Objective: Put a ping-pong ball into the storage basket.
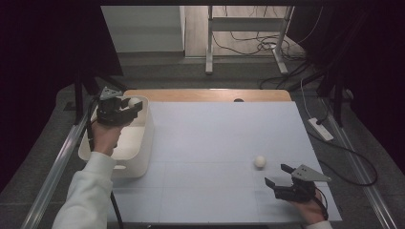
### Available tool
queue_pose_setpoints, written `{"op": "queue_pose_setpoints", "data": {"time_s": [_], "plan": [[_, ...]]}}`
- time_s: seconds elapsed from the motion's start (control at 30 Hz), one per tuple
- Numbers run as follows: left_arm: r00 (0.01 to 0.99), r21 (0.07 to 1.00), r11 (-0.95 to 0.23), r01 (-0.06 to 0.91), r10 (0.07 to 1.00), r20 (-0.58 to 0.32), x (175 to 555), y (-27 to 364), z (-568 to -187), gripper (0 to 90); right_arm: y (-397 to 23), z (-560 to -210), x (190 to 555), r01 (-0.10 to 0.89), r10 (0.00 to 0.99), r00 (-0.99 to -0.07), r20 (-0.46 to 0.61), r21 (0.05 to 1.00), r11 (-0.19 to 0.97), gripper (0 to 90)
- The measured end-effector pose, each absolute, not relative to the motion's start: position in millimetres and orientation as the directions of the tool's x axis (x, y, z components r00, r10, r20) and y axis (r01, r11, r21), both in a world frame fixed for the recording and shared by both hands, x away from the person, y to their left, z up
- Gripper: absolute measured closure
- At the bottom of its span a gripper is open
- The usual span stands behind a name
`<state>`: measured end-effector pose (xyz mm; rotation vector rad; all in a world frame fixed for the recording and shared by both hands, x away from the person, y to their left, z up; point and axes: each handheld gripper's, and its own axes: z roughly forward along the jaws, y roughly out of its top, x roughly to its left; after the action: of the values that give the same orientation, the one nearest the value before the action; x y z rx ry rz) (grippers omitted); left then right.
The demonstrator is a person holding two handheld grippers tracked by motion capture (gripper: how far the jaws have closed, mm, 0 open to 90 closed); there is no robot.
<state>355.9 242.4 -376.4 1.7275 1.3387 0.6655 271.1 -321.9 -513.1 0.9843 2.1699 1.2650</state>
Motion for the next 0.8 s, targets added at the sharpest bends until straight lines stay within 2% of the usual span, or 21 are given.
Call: {"op": "queue_pose_setpoints", "data": {"time_s": [0.33, 0.8], "plan": [[0.235, 0.833, -0.074, 0.549, 0.969, -0.069, 359, 257, -383, 50.6, -322, -513, 271, 0.359, 0.760, -0.650, -0.016, 0.875, 0.325, 16.0], [0.228, 0.762, -0.100, 0.640, 0.971, -0.065, 371, 258, -394, 50.6, -322, -513, 272, 0.359, 0.759, -0.651, -0.016, 0.875, 0.326, 16.0]]}}
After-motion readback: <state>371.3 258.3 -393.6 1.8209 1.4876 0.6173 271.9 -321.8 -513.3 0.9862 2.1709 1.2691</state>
